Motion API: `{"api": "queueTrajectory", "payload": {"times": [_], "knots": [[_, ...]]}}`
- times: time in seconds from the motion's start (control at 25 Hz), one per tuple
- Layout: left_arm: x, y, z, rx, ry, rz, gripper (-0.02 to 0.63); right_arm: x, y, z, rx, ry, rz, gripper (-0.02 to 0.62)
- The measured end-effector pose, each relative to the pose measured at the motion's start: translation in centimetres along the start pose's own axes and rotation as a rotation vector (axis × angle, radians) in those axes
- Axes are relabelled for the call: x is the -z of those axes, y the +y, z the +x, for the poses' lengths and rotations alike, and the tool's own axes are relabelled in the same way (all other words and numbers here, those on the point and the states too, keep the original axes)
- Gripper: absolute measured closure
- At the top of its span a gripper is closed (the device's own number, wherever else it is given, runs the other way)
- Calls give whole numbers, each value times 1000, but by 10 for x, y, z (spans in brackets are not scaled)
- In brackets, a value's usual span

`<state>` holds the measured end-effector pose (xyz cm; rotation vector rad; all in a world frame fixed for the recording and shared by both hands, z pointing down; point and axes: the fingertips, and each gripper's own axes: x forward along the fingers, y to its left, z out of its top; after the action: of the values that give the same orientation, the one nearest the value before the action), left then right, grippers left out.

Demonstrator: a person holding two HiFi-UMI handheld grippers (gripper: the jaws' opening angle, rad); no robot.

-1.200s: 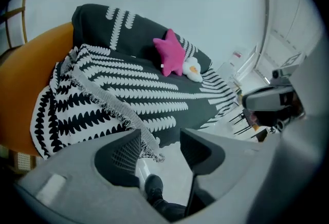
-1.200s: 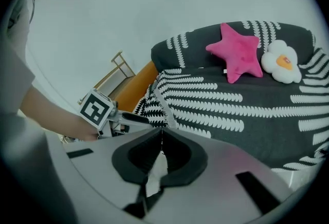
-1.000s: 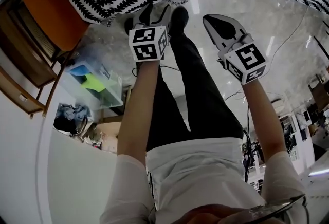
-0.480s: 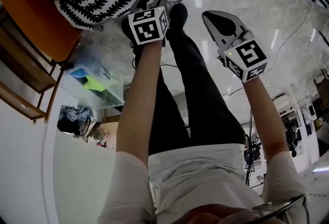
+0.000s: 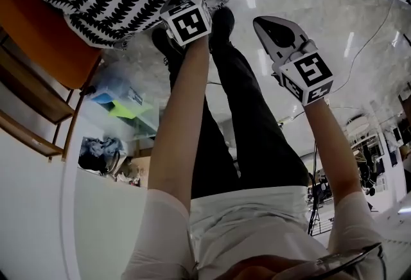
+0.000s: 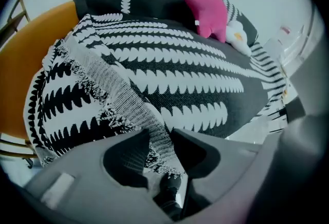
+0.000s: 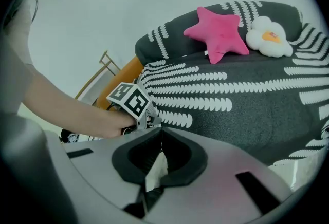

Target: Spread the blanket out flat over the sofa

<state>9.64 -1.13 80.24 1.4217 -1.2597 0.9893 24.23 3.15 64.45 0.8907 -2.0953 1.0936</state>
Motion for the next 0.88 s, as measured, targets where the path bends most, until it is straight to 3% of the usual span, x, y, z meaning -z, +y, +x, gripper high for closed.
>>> {"api": "queueTrajectory", "payload": {"times": [0.24,0.64,0.88], "knots": [[1,-1,-1,-29,-37,142,545,4,-9,3,12,10,14,589],[8,-2,-36,69,-90,147,577,-3,5,0,8,9,-7,589],[16,24,-57,127,-142,171,578,-2,33,16,2,17,-20,589]]}}
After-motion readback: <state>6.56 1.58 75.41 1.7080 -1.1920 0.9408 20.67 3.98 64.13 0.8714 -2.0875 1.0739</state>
